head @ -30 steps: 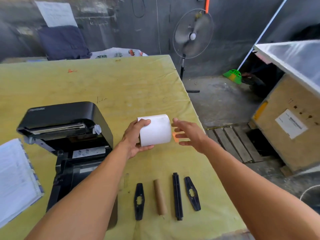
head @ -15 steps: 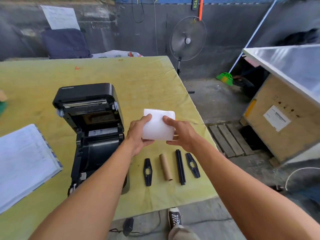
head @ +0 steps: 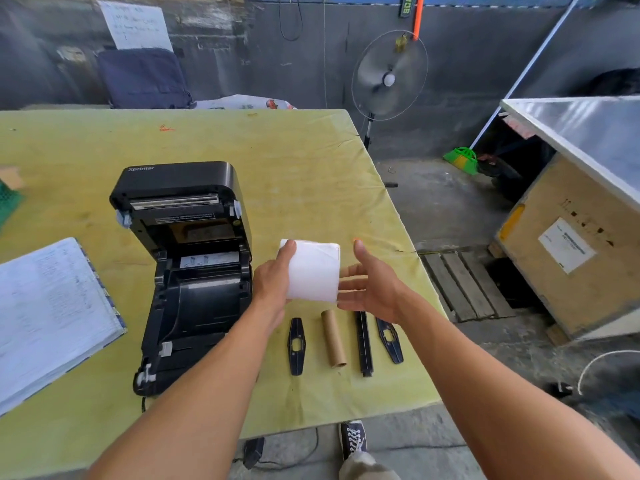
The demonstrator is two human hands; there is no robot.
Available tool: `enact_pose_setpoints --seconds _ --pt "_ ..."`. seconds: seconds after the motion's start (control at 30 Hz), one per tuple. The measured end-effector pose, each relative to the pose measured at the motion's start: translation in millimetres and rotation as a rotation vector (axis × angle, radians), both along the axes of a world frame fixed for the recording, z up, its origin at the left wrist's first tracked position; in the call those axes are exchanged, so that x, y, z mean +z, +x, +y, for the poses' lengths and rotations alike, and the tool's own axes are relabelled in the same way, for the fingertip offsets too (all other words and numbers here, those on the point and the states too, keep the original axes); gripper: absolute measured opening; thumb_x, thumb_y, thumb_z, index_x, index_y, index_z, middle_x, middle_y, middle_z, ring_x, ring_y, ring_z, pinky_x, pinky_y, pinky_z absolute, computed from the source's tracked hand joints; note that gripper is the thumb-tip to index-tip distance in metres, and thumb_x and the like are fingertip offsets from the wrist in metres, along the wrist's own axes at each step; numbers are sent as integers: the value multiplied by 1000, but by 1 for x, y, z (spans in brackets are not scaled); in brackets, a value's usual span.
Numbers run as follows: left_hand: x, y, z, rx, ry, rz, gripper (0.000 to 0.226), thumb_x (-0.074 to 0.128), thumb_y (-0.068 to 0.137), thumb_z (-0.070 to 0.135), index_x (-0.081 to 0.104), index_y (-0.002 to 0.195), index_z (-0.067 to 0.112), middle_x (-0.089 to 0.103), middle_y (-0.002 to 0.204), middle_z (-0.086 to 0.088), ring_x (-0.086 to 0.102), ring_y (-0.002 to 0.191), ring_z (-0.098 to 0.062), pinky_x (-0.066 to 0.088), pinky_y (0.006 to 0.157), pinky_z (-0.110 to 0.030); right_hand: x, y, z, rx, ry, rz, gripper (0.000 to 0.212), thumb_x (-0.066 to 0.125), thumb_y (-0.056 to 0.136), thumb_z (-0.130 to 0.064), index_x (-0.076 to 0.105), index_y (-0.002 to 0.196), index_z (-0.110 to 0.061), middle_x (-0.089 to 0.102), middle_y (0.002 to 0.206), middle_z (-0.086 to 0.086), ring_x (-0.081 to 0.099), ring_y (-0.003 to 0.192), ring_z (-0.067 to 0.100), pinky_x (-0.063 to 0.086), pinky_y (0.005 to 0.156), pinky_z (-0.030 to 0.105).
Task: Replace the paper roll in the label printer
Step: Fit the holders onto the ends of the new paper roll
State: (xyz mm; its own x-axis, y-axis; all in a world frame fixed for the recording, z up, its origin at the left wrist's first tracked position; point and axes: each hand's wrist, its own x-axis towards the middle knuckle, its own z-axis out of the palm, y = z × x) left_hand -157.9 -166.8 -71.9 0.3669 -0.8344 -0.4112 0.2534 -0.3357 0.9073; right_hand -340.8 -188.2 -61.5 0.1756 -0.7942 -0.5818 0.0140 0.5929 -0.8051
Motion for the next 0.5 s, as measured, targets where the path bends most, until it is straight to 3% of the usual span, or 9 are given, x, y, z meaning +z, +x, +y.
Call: enact_pose_setpoints --seconds 0.07,0.13,0.2,0.3,0.4,0.5 --pt "-6 2 -10 103 12 58 34 70 81 50 64 79 17 68 83 -5 65 70 -22 50 64 -32 -16 -6 -9 -111 -51 227 50 55 95 -48 62 82 0 68 77 19 68 63 31 59 59 38" --pt "-12 2 -17 180 27 117 29 72 79 47 64 79 19 68 79 -2 66 66 -20 48 59 -29 -35 -15 -12 135 -190 760 27 60 92 -29 52 77 -8 60 67 11 60 54 27 51 55 31" --pt "-15 1 -24 220 44 160 29 73 75 48 64 80 21 69 77 1 67 63 -19 50 54 -27 -52 -18 -9 432 -214 1053 26 65 87 -29 46 85 -11 57 74 7 56 64 27 38 49 28" --pt "-13 0 -40 249 51 171 34 75 69 51 63 80 21 69 77 1 68 63 -19 52 52 -28 -69 -14 -14 502 -224 1095 38 71 82 -31 39 91 -12 52 87 8 48 75 27 32 52 32" --pt "-10 1 -56 291 61 147 41 75 62 55 60 79 20 68 78 0 68 67 -21 53 62 -32 -71 -4 -30 537 -260 1103 27 64 81 -13 38 72 -11 47 76 6 46 69 26 33 50 29" --pt "-5 1 -68 328 68 167 45 76 58 55 58 79 20 66 76 1 67 68 -22 54 66 -35 -60 -5 -54 412 -249 1004 22 72 79 -13 56 72 1 58 75 14 52 68 26 39 58 28"
